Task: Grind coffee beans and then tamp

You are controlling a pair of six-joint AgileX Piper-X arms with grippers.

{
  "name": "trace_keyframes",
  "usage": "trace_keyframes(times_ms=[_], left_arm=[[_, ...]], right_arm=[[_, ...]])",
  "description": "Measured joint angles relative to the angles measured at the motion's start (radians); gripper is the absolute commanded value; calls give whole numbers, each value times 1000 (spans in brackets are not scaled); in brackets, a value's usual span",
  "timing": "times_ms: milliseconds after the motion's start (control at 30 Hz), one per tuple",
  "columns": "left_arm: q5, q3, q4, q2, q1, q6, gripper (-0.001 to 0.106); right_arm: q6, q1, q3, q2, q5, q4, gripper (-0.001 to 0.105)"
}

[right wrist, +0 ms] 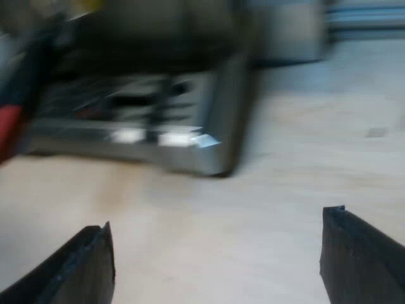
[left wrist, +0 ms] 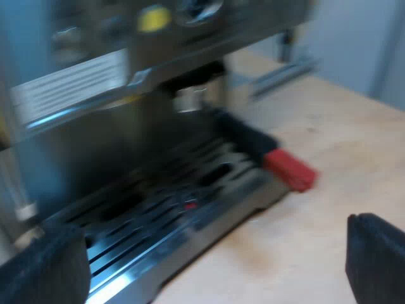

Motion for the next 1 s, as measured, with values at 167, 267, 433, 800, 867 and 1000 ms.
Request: trace_keyframes(times_ms=[167,267,433,800,867,1000], left_arm=[[47,2,-33,38,-44,0,83],[97,55,-110,82,-107,0,83],[114,130,-186,114,-142,0,83],[156,317,-394,114,-149,0,83],[156,318,-418,114,-149,0,83],[157,318,-437,114,-149,0,83]], right_arm=[[-59,118,0,45,-93,-3,69],[-103,207,0,71,-97,-4,69],[-133,305,0,99,-69,-8,69],[-118,515,53,122,146,-211,69],[-98,579,111,124,217,-288,68],[-64,664,167,126,314,-372,63]])
